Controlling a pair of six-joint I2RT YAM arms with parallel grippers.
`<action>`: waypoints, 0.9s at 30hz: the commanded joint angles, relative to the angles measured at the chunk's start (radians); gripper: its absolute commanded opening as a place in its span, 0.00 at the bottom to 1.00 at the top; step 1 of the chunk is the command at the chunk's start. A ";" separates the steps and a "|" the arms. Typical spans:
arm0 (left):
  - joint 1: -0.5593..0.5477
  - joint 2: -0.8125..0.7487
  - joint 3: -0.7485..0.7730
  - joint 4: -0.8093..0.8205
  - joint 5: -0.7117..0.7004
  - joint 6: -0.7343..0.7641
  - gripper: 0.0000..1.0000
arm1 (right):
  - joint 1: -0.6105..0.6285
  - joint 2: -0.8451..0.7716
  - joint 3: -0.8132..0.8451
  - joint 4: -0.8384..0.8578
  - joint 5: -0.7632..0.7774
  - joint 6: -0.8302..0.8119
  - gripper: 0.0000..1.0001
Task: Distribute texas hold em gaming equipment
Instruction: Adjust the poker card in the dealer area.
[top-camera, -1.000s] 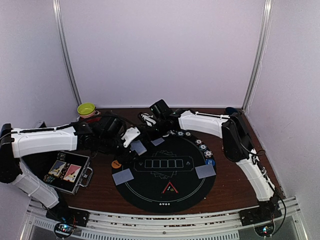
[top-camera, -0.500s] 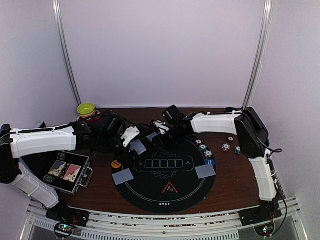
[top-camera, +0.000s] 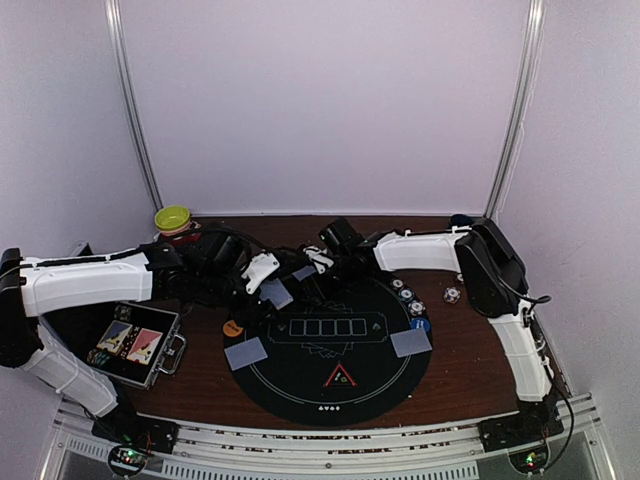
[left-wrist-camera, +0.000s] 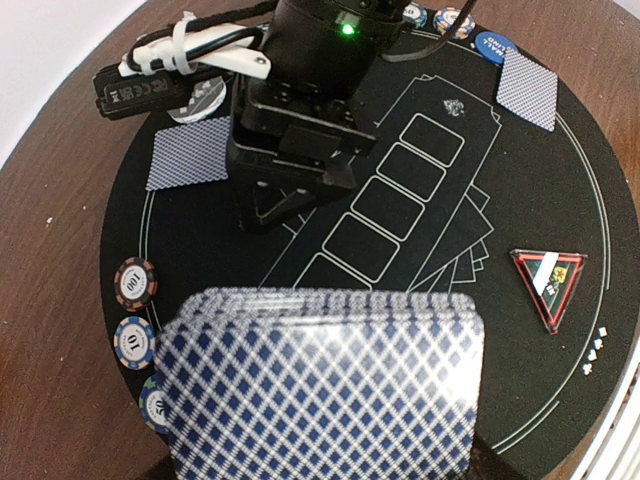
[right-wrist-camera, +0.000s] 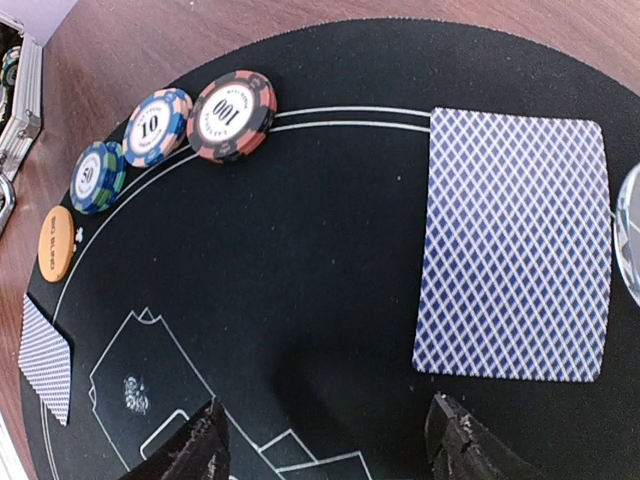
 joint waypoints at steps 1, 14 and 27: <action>0.007 -0.028 0.000 0.038 -0.004 0.003 0.64 | -0.001 0.057 0.046 0.011 0.016 0.010 0.69; 0.007 -0.030 0.000 0.037 -0.005 0.005 0.64 | 0.000 0.101 0.117 0.020 0.061 0.024 0.70; 0.007 -0.035 -0.001 0.037 -0.005 0.005 0.64 | -0.003 0.148 0.296 -0.075 0.011 -0.003 0.71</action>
